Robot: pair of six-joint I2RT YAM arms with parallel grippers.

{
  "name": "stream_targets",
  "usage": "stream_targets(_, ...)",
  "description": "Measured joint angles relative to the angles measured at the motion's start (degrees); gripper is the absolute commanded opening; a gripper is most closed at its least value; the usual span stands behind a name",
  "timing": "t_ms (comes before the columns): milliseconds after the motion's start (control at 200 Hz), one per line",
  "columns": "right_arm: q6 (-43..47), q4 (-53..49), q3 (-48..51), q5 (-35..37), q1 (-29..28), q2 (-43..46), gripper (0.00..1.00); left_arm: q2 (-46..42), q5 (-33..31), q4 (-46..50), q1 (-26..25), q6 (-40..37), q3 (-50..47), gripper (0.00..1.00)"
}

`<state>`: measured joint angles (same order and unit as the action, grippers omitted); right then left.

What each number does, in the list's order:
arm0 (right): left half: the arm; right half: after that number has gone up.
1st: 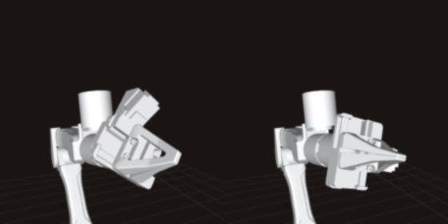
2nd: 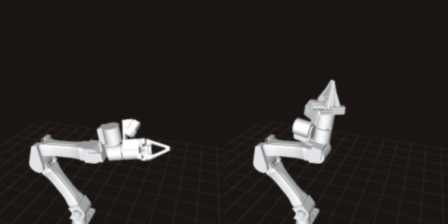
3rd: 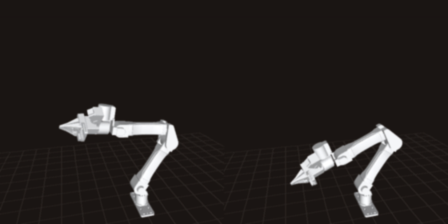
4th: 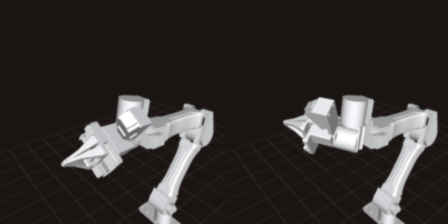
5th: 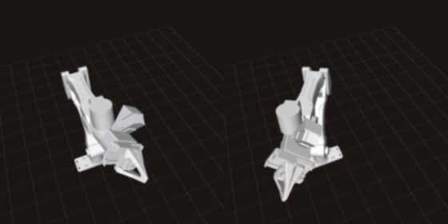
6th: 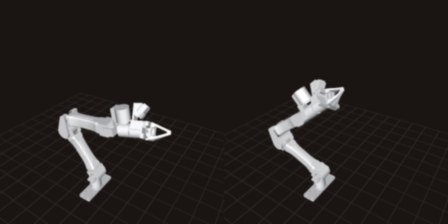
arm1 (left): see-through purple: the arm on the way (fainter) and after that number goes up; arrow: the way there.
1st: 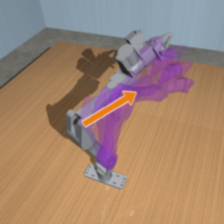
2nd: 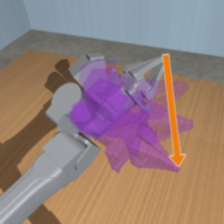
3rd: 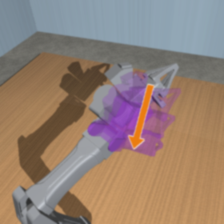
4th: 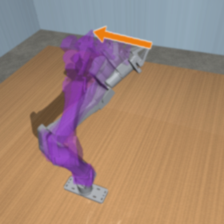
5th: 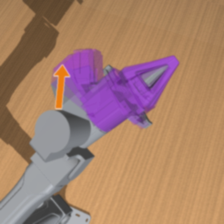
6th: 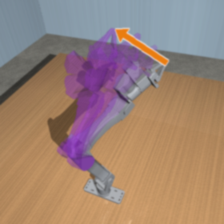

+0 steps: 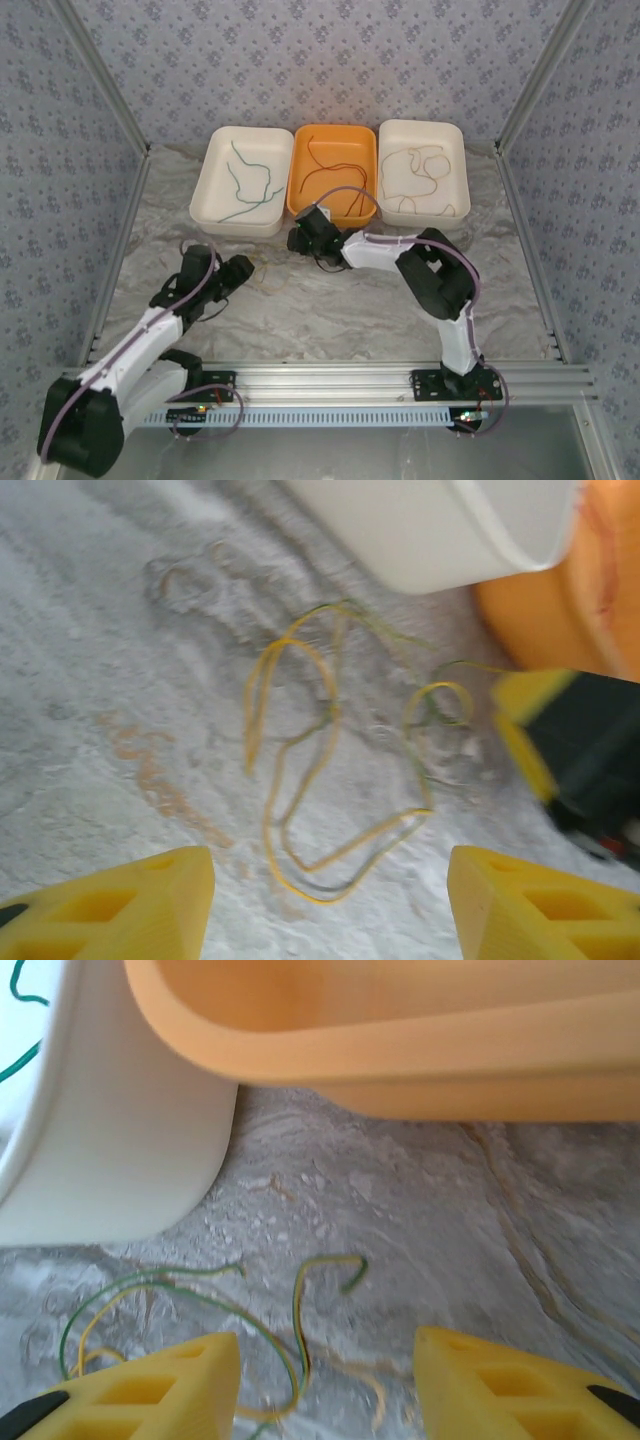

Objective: Untangle the cables

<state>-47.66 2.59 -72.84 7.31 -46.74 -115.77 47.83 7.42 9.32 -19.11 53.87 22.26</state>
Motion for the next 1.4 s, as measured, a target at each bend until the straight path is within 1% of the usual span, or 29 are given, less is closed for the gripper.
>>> stream_targets(130, -0.61, 1.57, -2.56, 0.98, 0.11, -3.48, 0.49, -10.23, 2.21, 0.35, 0.00, 0.24, -2.10, 0.65)
stream_targets(265, -0.94, 2.36, -4.63, 1.20, 0.57, -5.86, 0.41, -18.08, 5.01, 1.46, 0.00, 1.44, -4.28, 0.65)
stream_targets(300, -0.92, 2.40, -5.20, 1.36, 0.76, -6.38, 0.34, -19.98, 5.53, 1.90, 0.00, 1.95, -4.85, 0.66)
stream_targets(370, -1.01, 2.84, -5.77, 1.55, 1.16, -7.17, 0.14, -23.61, 6.36, 3.06, 0.00, 2.93, -5.68, 0.66)
stream_targets(415, -1.40, 3.08, -5.68, 1.86, 1.25, -7.30, 0.05, -25.70, 6.80, 4.00, 0.00, 3.52, -5.99, 0.67)
stream_targets(445, -1.36, 3.39, -5.44, 1.99, 1.31, -7.30, 0.00, -27.04, 7.04, 4.46, 0.00, 3.91, -6.14, 0.67)
stream_targets(525, -1.53, 4.81, -3.80, 3.15, 1.20, -6.47, 0.00, -29.24, 7.67, 5.11, 0.00, 4.63, -6.34, 0.68)
stream_targets(625, -1.38, 4.63, -0.07, 5.66, -0.07, -2.56, 0.00, -29.68, 8.57, 5.31, 0.00, 5.27, -6.58, 0.68)
stream_targets(789, 0.59, -0.39, 2.86, 10.75, -3.28, 10.56, 0.00, -26.38, 10.01, 4.83, 0.00, 6.21, -7.39, 0.67)
stream_targets(924, 3.61, -3.82, 2.82, 13.55, -2.95, 22.29, 0.00, -20.35, 10.43, 3.26, -0.72, 6.88, -7.43, 0.63)
stream_targets(979, 5.35, -5.81, 2.40, 14.64, -2.47, 26.32, 0.00, -18.29, 10.16, 2.29, -2.10, 7.15, -7.41, 0.63)
stream_targets(1064, 8.15, -9.55, 0.66, 15.69, -1.88, 30.27, 0.00, -15.76, 9.01, 0.66, -5.35, 7.32, -7.13, 0.62)
stream_targets(1234, 14.82, -18.36, -5.64, 17.42, -1.77, 34.75, 0.00, -10.27, 5.44, -3.52, -12.37, 7.30, -4.44, 0.59)
stream_targets(1399, 20.74, -26.60, -14.99, 17.75, -0.59, 38.86, 0.00, -4.42, 1.86, -7.82, -18.21, 7.28, -1.57, 0.58)
